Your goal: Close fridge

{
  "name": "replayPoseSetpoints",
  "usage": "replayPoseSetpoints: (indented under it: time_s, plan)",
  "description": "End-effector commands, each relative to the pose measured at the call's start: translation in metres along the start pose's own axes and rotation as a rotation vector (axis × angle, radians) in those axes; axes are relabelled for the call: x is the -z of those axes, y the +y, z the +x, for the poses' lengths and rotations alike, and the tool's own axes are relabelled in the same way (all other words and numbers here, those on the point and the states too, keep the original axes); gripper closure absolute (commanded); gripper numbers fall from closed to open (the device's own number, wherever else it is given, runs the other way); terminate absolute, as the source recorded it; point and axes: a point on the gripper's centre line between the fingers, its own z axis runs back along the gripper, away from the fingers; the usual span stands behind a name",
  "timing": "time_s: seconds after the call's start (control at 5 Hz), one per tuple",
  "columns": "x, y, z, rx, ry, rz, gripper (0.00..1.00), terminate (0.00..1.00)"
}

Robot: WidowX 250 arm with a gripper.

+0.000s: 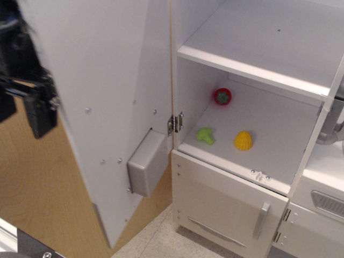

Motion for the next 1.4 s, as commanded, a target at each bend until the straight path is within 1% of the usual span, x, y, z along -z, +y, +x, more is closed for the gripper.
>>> replayPoseSetpoints:
  time_s: [0.0,0.2,0.4,0.6,0.8,1.0,1.2]
  plan:
    - [0.006,-0.065,0.021,0.074,-0.014,-0.047,0.00,0.00]
    - [0.010,-0.094,0.049,0.014,0.006,-0.089,0.00,0.00]
    - [0.005,-0.113,0.078,-0.045,-0.037,-0.133,0.00,0.00]
    - [-0.004,-0.125,0.107,-0.099,-0.087,-0.147,0.00,0.00]
    - [-0.008,-0.133,0.125,-0.102,-0.104,-0.150,0.00,0.00]
    - [-0.017,-0.136,0.150,-0.148,-0.127,-0.178,0.00,0.00]
    - [-0.026,-0.138,0.171,-0.186,-0.155,-0.193,0.00,0.00]
